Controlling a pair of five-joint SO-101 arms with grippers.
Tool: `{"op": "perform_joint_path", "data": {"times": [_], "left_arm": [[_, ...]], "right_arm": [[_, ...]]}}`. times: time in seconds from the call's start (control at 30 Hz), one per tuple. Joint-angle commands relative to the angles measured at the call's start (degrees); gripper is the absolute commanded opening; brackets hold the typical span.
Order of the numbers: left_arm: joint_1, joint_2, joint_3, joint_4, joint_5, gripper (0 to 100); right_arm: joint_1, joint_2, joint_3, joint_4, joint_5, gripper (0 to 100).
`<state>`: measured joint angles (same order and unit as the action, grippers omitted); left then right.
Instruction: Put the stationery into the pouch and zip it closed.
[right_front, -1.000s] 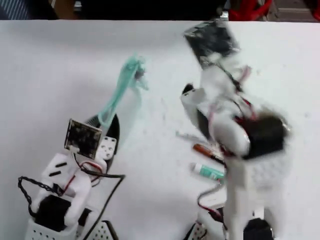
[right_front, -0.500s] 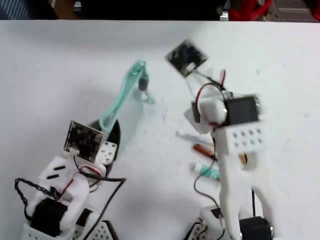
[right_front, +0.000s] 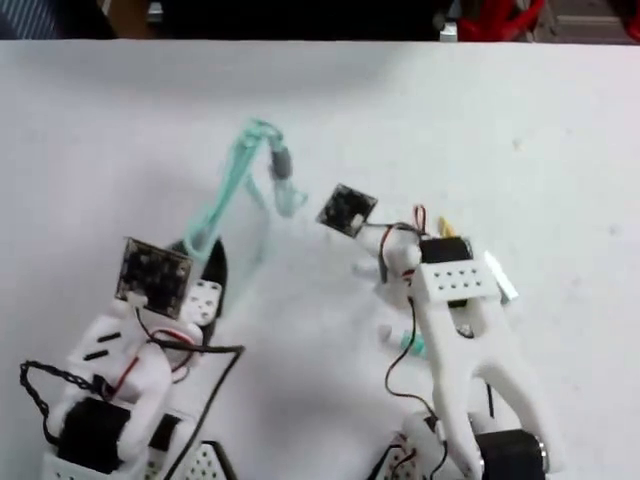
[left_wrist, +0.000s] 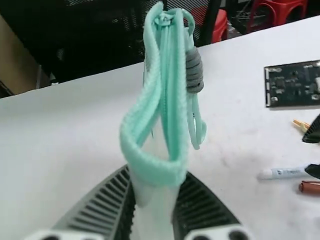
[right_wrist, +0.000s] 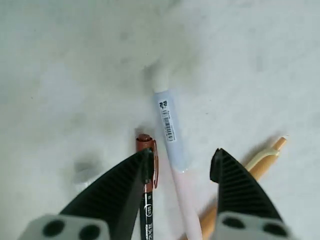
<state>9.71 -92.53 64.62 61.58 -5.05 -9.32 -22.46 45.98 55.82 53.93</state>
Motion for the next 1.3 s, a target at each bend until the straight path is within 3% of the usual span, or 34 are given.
{"op": "perform_joint_path", "data": {"times": [0.0, 0.3, 0.53, 0.77, 1.0, 1.27], "left_arm": [[-4.4, -0.7, -0.5, -2.6, 2.8, 2], [-4.5, -0.7, -0.4, -2.6, 3.4, 2], [-4.4, -0.7, -0.4, -2.7, 3.5, 2], [-1.5, -0.7, -0.4, -2.5, 3.3, 2], [0.0, -0.7, -0.8, -2.5, 3.5, 2], [8.0, -0.7, -1.8, -2.6, 3.7, 2]], "right_arm": [[0.1, 2.3, -0.5, -2.4, 0.8, 18.7], [-0.6, 19.7, -9.6, -2.9, 0.5, 18.3], [-1.3, 26.4, -15.5, -4.2, 0.4, 1.0], [-0.7, 30.7, -17.0, -4.3, 0.8, 5.3], [-0.7, 29.2, -17.7, -3.5, 0.6, 1.8], [-0.8, 7.0, -24.8, 15.2, -1.8, 1.8]]}}
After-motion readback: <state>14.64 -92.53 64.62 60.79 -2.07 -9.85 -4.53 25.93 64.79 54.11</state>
